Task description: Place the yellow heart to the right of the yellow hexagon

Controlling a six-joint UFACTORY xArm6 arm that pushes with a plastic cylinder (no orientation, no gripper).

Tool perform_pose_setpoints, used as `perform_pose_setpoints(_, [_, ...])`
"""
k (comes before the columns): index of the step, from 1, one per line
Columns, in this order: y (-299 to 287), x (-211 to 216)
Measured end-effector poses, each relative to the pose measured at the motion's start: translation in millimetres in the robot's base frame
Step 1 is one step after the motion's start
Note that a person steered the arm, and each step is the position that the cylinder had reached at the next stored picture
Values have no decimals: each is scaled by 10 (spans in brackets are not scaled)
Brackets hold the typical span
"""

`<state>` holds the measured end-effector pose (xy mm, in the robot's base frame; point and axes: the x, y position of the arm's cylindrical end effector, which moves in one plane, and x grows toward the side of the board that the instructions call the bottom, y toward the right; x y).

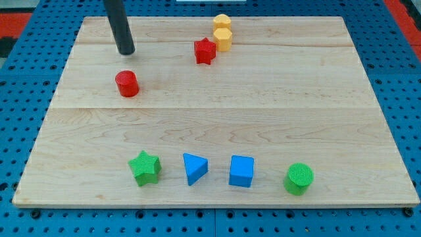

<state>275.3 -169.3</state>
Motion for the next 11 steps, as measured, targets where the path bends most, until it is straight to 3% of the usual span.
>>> perform_pose_setpoints(2, [925, -636])
perform_pose_setpoints(3, [1535, -742])
perform_pose_setpoints(5, [2597, -515])
perform_pose_setpoints(8, [2458, 664])
perform_pose_setpoints(10, [2532, 748])
perform_pose_setpoints(11, [2737, 242])
